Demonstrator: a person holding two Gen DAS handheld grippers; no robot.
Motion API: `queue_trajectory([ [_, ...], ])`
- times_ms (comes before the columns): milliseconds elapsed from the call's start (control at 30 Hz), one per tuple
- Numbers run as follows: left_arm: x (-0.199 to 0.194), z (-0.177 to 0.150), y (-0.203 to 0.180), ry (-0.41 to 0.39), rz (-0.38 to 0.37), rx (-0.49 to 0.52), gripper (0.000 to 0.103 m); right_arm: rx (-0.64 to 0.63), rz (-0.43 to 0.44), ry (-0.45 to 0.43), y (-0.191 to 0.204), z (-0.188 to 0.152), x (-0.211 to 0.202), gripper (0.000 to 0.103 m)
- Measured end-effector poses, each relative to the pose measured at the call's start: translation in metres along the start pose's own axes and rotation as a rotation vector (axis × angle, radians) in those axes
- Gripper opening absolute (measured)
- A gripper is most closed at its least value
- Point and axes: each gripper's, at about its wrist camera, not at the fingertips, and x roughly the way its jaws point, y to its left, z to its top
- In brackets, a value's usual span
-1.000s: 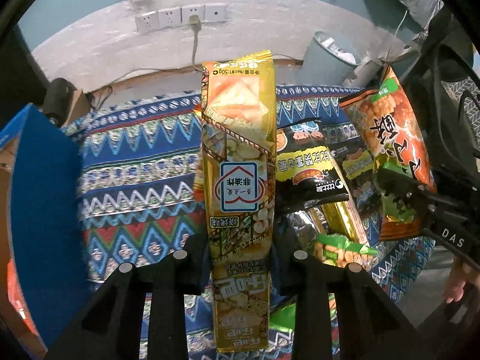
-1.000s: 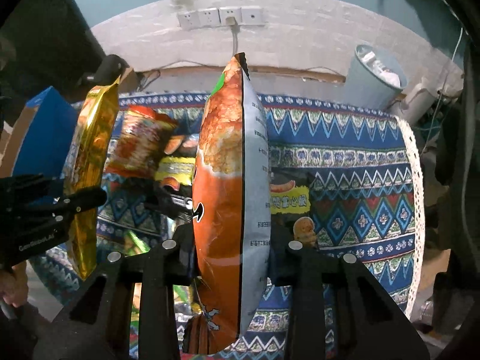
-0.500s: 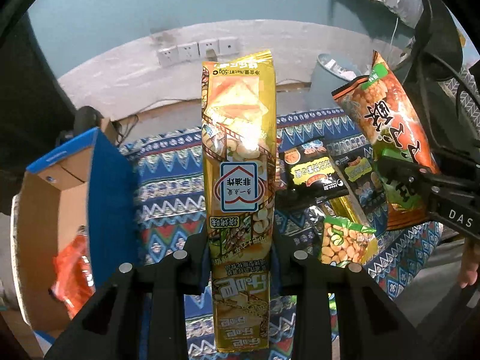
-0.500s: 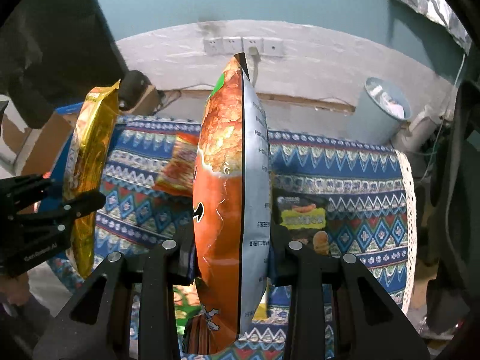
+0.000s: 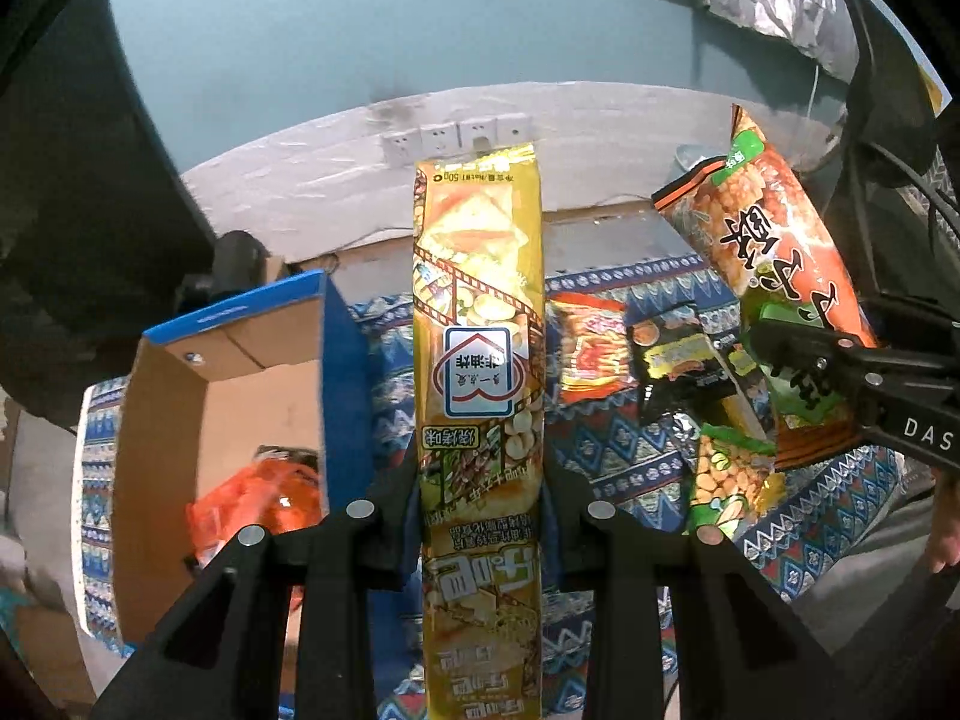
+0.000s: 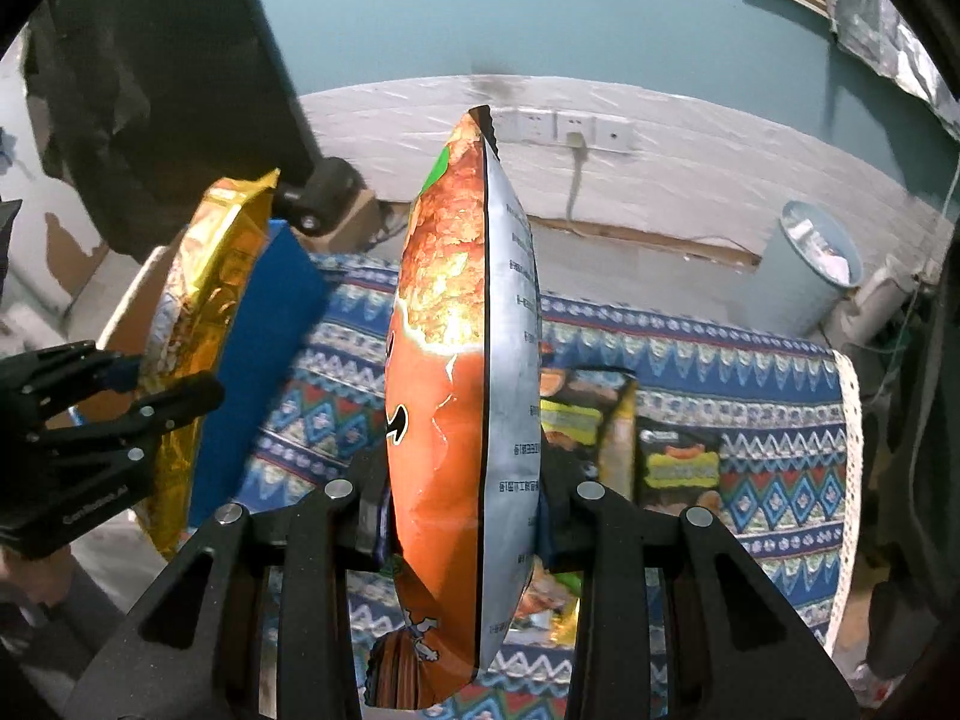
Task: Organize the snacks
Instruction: 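Carry both bags over the cardboard box and release them inside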
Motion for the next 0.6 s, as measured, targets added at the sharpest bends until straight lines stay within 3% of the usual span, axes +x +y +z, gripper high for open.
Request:
queue_trajectory([
  [600,-0.027,-0.015,0.066,-0.041,0.063,-0.079,0.032,-0.095,0.112,-0.009,0.083,0.033,0.014,0.033],
])
